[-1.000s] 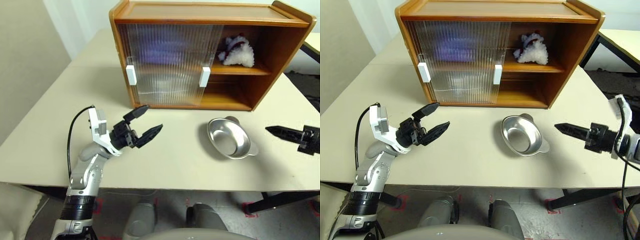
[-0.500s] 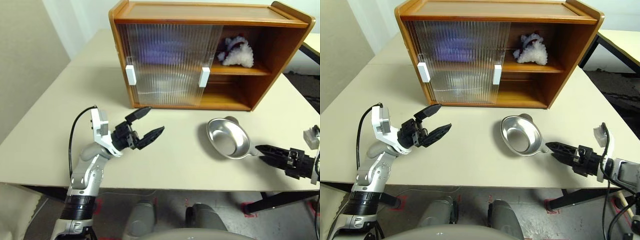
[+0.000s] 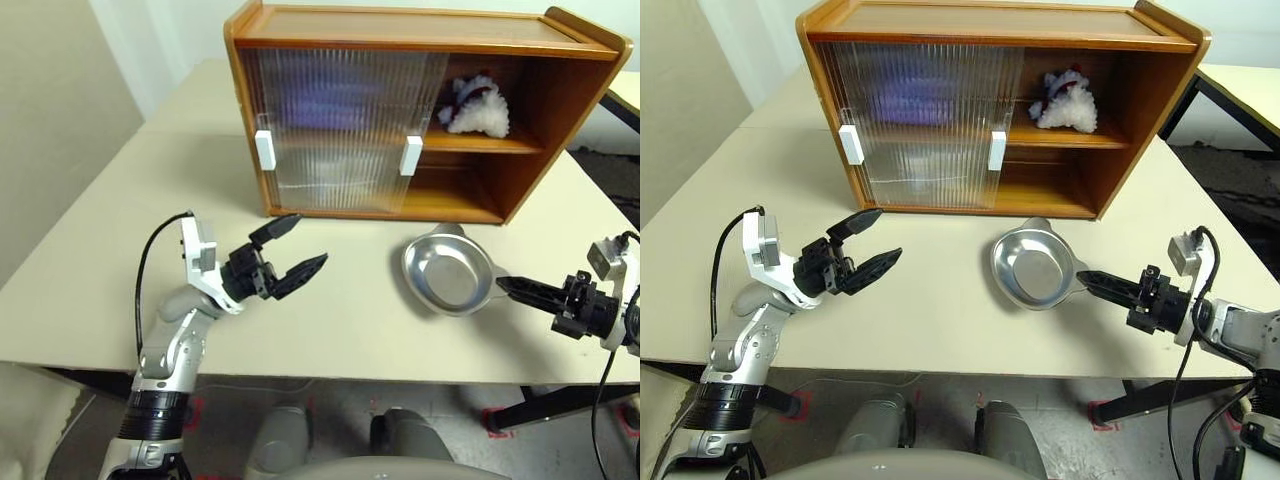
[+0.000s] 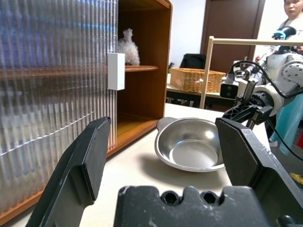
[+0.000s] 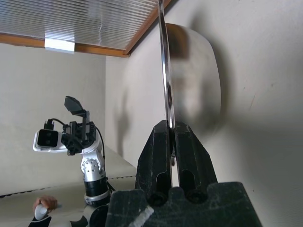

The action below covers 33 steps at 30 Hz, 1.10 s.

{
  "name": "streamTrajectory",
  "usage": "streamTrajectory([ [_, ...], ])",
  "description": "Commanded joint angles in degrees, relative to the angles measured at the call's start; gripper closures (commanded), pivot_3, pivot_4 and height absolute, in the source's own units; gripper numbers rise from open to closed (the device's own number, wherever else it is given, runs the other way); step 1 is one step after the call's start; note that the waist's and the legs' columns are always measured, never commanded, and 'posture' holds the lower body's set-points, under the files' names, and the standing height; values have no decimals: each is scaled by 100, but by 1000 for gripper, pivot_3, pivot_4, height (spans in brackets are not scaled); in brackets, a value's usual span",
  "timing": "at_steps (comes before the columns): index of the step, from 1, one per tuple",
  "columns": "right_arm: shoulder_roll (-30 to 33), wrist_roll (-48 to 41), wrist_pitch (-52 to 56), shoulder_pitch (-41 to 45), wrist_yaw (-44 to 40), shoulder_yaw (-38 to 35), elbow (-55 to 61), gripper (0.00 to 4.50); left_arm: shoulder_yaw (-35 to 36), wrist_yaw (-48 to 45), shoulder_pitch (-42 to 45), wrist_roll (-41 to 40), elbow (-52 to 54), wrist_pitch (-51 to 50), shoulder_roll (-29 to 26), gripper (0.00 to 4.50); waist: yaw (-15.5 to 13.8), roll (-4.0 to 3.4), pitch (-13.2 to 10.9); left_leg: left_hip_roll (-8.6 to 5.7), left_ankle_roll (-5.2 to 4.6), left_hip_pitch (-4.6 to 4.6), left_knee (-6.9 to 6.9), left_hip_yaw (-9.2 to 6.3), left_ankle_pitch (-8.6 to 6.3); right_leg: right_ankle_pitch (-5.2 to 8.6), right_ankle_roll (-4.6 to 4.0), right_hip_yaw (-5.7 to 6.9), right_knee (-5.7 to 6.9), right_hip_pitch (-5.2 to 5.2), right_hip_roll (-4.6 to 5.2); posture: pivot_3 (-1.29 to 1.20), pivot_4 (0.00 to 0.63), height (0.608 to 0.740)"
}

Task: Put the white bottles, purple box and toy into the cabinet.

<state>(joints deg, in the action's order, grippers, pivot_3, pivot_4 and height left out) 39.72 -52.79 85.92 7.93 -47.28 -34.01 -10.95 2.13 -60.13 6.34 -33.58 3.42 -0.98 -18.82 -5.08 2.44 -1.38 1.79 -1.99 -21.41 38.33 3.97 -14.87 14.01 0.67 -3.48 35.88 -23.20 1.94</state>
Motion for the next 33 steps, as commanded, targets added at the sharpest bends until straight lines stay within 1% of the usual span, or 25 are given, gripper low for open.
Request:
streamTrajectory([
  [1, 0, 7, 97, 30, 273, -240, -132, 4487, -8, 5, 6, 43, -34, 9, -14, 0, -8, 0, 0, -1, 0, 0, 1, 2, 0, 0, 0, -2, 0, 0, 2, 173, 0, 740],
  [9, -654, -461, 401, 741, 833, -1296, -522, 4487, -23, 2, 58, 63, -64, 21, -6, 0, -41, -1, 0, 1, -1, -6, -5, 2, 0, -2, 2, -2, -1, -7, -4, 173, 0, 740],
  [14, -1035, -610, 265, 1146, 1289, -1881, -758, 4487, -16, 9, 69, 66, -53, 15, -20, 0, -52, -4, 1, 1, -1, -9, -15, 1, 0, 2, 1, -4, -1, -12, -5, 174, 0, 740],
  [17, -1277, -619, 29, 1326, 1600, -2071, -832, 4487, -10, 6, 63, 65, -33, 4, -41, 0, -52, -4, 1, 0, -1, -9, -14, 1, 0, 1, 2, -5, -2, -11, -3, 174, 0, 740],
  [21, -1653, -486, -652, 1468, 2009, -2036, -816, 4487, -4, -4, 66, 59, -17, -12, -73, 0, -39, -5, 2, 2, -1, -8, -14, 2, 0, 1, 3, -4, -1, -11, -2, 175, 0, 740],
  [25, -1881, -465, -1236, 1601, 2238, -1914, -978, 4487, -30, -3, 76, 67, 5, -26, -79, 0, -25, -13, 2, 2, -1, -9, -15, 2, 0, 1, 3, -5, -1, -12, -2, 178, 0, 740],
  [29, -2025, -311, -1951, 1736, 2431, -1705, -1237, 4487, -46, -9, 81, 77, 14, -24, -88, 0, 25, -15, 1, 2, -1, -9, -16, 2, 1, 1, 2, -5, -1, -12, 0, 180, 0, 740],
  [33, -2090, -232, -2439, 1876, 2524, -1485, -1489, 4487, -47, -11, 88, 80, 10, -24, -93, 0, 83, -19, -1, 1, -1, -9, -17, 1, 0, 1, 2, -5, -1, -12, 2, 179, 0, 740],
])
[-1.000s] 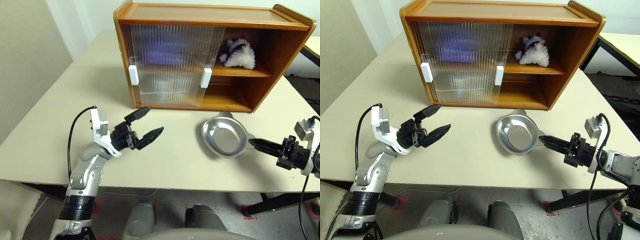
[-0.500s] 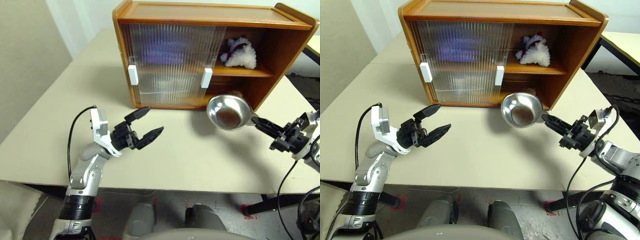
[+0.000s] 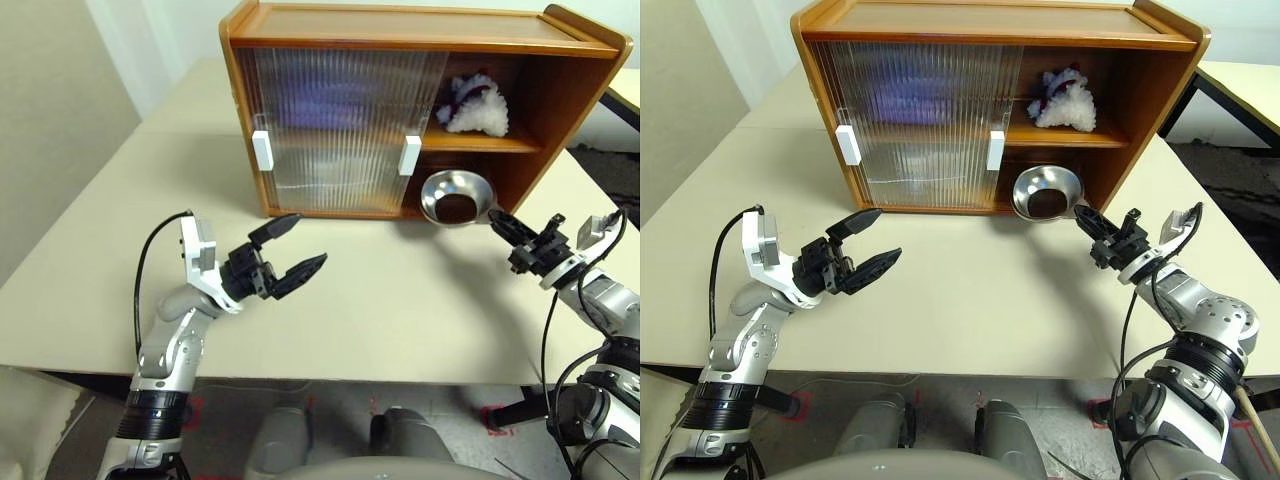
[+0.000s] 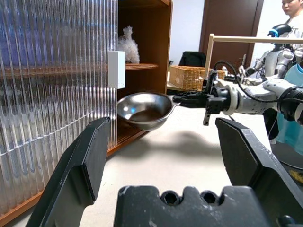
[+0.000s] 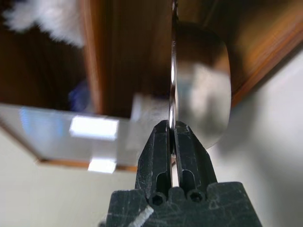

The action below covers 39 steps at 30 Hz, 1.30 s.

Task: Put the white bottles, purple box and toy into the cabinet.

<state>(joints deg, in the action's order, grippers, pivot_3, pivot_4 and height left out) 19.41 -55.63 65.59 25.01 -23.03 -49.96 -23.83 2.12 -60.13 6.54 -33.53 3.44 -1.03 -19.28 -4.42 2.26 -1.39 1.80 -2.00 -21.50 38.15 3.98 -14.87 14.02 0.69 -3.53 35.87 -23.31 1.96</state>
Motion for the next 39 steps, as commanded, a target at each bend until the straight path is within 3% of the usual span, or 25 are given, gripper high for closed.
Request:
streamTrajectory([
  [1, -92, 82, -534, 234, 144, 156, -283, 4487, -43, -15, 69, 73, 7, -21, -53, 0, 27, -1, 0, 0, 0, 0, 0, 0, 0, 0, 0, -1, 0, 0, 0, 179, 0, 740],
  [20, -369, 329, -2486, 1407, 588, 584, -1931, 4487, -60, -11, 17, 92, 90, -29, -110, 0, 58, -13, -4, 1, 0, 1, -4, 0, 0, -6, -10, -2, 1, -2, 2, 191, 0, 740],
  [30, -302, 520, -2890, 1741, 459, 799, -2575, 4487, -85, -1, 57, 79, 89, -27, -146, 0, 59, -18, -7, 1, 0, 0, -7, 1, 0, -7, -14, -2, 0, -3, 4, 189, 0, 740],
  [33, -268, 559, -2921, 1723, 451, 845, -2595, 3633, -91, 12, 51, 86, 89, -19, -138, 0, 59, -18, -7, 1, 0, 0, -8, 0, 0, -7, -14, -1, 0, -3, 4, 191, 0, 740],
  [39, -172, 532, -2772, 1540, 450, 876, -2333, 1483, -109, 37, 28, 88, 106, -15, -114, 0, 58, -23, -10, 1, 0, -1, -8, 1, 0, -6, -14, -1, 0, -3, 4, 188, 0, 740],
])
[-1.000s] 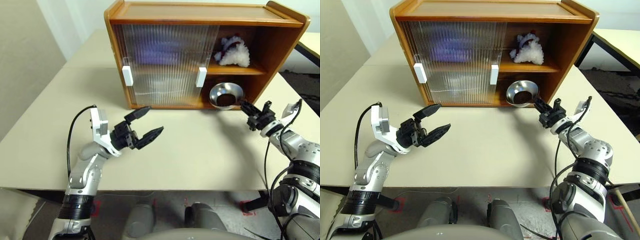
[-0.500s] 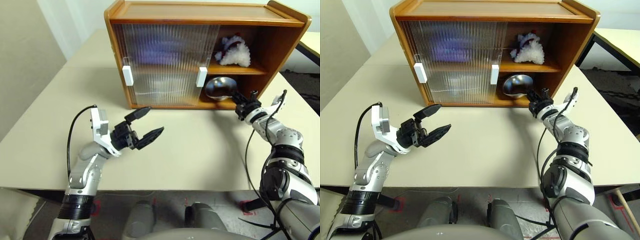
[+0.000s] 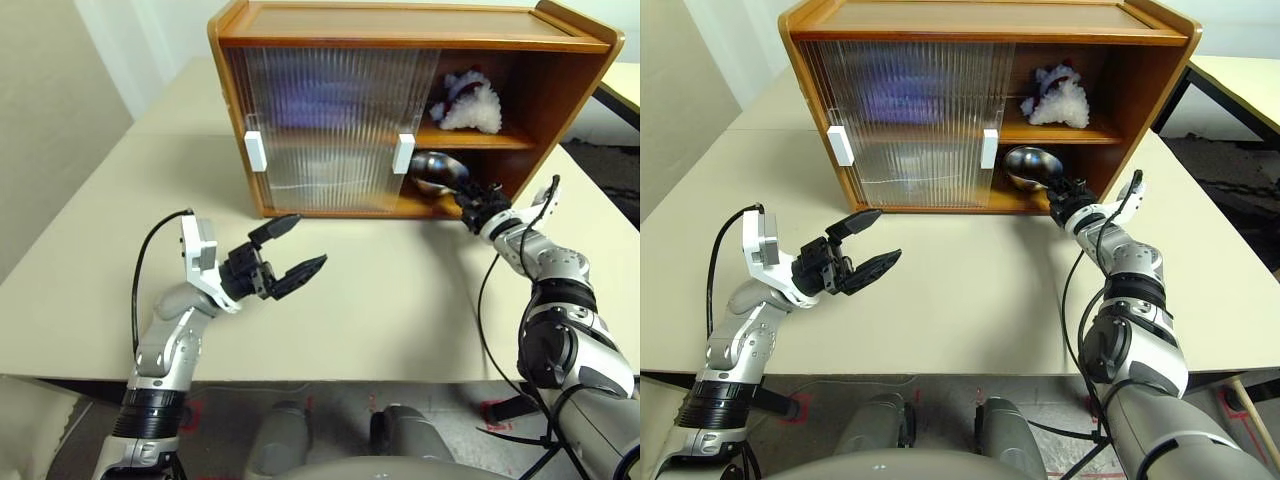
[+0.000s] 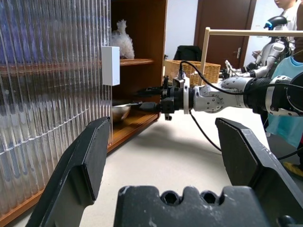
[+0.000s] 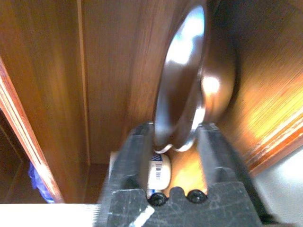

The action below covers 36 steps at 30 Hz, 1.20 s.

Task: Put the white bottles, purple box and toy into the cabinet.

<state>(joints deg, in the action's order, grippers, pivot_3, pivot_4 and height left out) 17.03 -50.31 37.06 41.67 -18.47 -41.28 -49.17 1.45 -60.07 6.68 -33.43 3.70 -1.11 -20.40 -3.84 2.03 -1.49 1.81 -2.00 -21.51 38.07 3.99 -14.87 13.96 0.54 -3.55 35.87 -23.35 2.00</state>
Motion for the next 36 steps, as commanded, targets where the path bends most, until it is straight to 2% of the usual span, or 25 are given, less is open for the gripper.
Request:
streamTrajectory([
  [1, 87, 1, 116, -180, 1, 26, 282, 1084, -42, 36, 20, 75, 77, -6, 1, 0, -1, 0, 0, 0, 0, 0, 0, 0, 0, 0, 0, 0, 0, 0, 0, 186, 0, 740],
  [4, 144, -14, 244, -381, 51, 39, 603, 24, -52, 45, 23, 72, 72, 2, 10, 0, -9, -1, 0, 0, 0, -1, -1, -1, 0, 0, 0, 0, 0, -1, 1, 182, 0, 740],
  [10, 482, -68, 1478, -1441, -57, 529, 2159, 24, -51, 51, -19, 55, 87, 11, 3, 0, -36, -4, -1, -1, 0, -10, -1, -2, 0, 1, 1, 4, -4, -4, 9, 185, 0, 740],
  [14, 681, -423, 2416, -2083, -244, 776, 3248, 24, -18, 40, -57, 32, 102, 1, -25, 0, -15, -10, -5, -1, 0, -12, -2, -3, 0, 8, 6, 3, -3, -7, 10, 176, 0, 740],
  [17, 610, -532, 2606, -2295, -374, 1114, 4095, 595, -19, 28, -49, 29, 75, -8, -32, 0, 49, -20, -12, 3, 0, -11, -2, 1, 0, 10, 11, -2, 0, -6, 4, 172, 0, 740],
  [20, 382, -730, 2847, -2254, -287, 1352, 4543, 1647, -28, 29, 13, 43, 11, -8, -19, 0, 96, -21, -14, 7, 0, 0, -2, -1, 0, 9, 10, 2, 4, -2, -2, 171, 0, 740],
  [27, -540, -1284, 2951, -1448, 527, 1392, 4814, 4421, -28, 46, 39, 53, -8, 8, -1, 0, 126, -31, -21, 6, 0, 4, -1, -4, 0, 6, 8, 6, 5, -2, -5, 179, 0, 740],
  [36, -1545, -1737, 2473, -616, 1709, 1243, 4750, 4469, -15, 69, 12, 66, 18, 30, 1, 0, 109, -31, -21, 0, 1, -23, -5, -14, -1, 3, 1, 14, 1, -17, 4, 189, 0, 740],
])
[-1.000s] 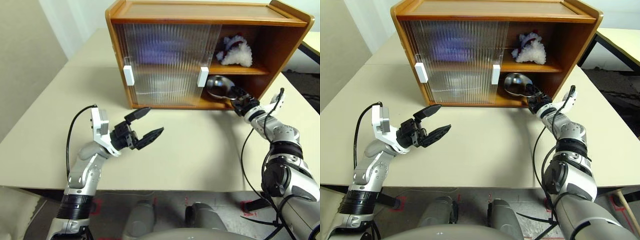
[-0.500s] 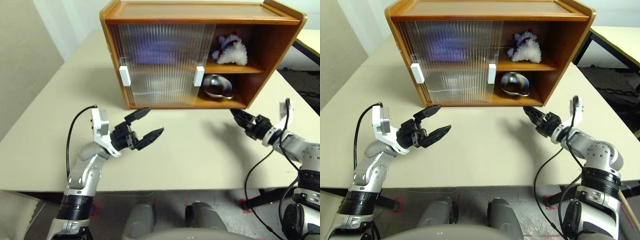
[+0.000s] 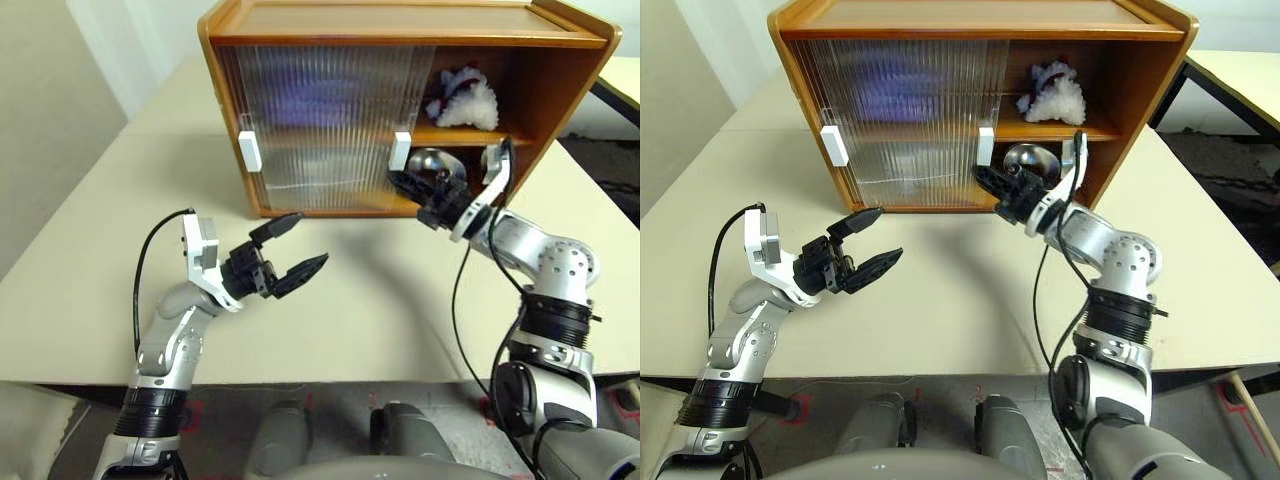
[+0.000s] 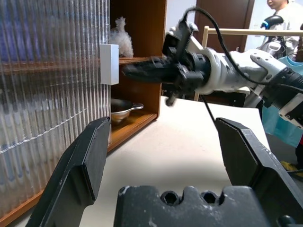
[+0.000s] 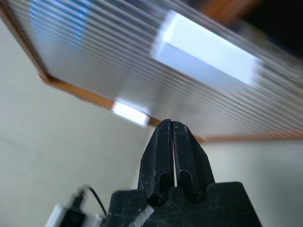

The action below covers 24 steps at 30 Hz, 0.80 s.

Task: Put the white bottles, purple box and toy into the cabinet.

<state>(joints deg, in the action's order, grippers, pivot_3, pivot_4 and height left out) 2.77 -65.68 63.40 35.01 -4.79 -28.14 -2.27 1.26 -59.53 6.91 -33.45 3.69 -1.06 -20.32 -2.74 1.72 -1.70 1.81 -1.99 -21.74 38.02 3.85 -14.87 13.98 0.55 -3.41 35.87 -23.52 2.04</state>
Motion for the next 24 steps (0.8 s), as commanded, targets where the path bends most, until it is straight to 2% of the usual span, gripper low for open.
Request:
streamTrajectory([
  [1, -195, -210, -227, 73, 466, -51, 94, 4469, -5, 18, -16, 73, 24, 28, 0, 0, -2, 0, 0, 0, 0, -2, 0, -1, 0, 0, 0, 1, 0, -1, 1, 189, 0, 740],
  [6, -479, -171, -867, 222, 1129, -150, 96, 4469, -26, 25, -32, 78, 33, 33, 23, 0, 16, -1, -1, -3, 0, -4, 1, -2, 0, 0, 0, 3, -1, -2, 7, 187, 0, 740],
  [14, -574, -172, -1686, 399, 1817, -352, -51, 4469, -40, -16, -25, 73, 18, 28, 13, 0, 31, -3, -2, -2, 0, -2, 1, -1, 0, 1, 2, 1, 1, -2, 4, 178, 0, 740],
  [24, -551, -622, -1452, 337, 1877, -102, 91, 4469, -37, -37, -7, 72, -1, 36, 9, 0, 37, -9, -6, -4, -13, -1, 9, 4, 8, -6, 10, 2, 1, 1, 13, 175, 0, 740],
])
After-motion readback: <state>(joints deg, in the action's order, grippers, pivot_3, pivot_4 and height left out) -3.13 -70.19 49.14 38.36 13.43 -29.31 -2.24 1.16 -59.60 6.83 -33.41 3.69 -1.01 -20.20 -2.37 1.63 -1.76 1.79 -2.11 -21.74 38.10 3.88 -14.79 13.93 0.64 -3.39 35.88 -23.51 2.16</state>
